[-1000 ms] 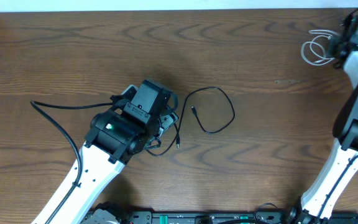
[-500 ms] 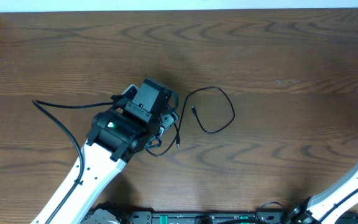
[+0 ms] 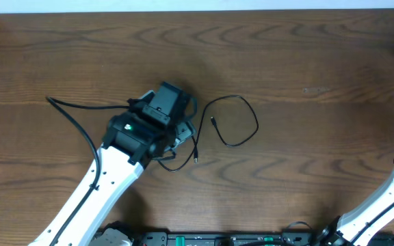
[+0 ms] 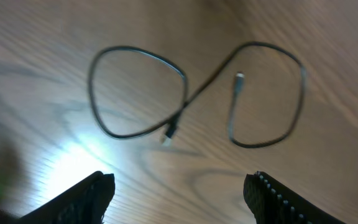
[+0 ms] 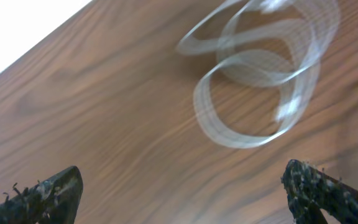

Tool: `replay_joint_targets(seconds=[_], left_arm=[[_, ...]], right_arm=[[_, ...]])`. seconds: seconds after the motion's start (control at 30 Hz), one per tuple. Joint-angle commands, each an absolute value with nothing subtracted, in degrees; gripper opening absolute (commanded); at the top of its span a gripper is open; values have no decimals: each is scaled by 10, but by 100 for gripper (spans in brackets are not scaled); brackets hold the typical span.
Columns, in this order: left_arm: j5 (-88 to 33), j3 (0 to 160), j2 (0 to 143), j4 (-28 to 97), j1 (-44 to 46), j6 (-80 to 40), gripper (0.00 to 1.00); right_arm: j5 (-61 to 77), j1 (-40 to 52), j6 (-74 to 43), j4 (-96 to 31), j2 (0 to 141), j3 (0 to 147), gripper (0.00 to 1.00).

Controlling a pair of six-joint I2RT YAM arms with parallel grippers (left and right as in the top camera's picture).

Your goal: Untangle cables

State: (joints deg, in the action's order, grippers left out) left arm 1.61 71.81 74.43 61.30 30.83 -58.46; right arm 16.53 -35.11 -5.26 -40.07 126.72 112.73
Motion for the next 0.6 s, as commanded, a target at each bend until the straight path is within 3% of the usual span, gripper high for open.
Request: replay_joint_targets(seconds=[0.0,0.23,0.4,0.57], left_arm=[[22,721,727,637,267,-540,72],[19,721,728,679,184,-535,73],[21,721,728,688,156,-475,73],[19,721,728,709,85,-466,73]], right_arm=[[401,-349,-101,-451,1262,1127,99],[508,-300,-66,-601,1262,1127,99],[506,-212,24,-697,1262,1127,99],[505,-102,33,-741,1262,1127,99]])
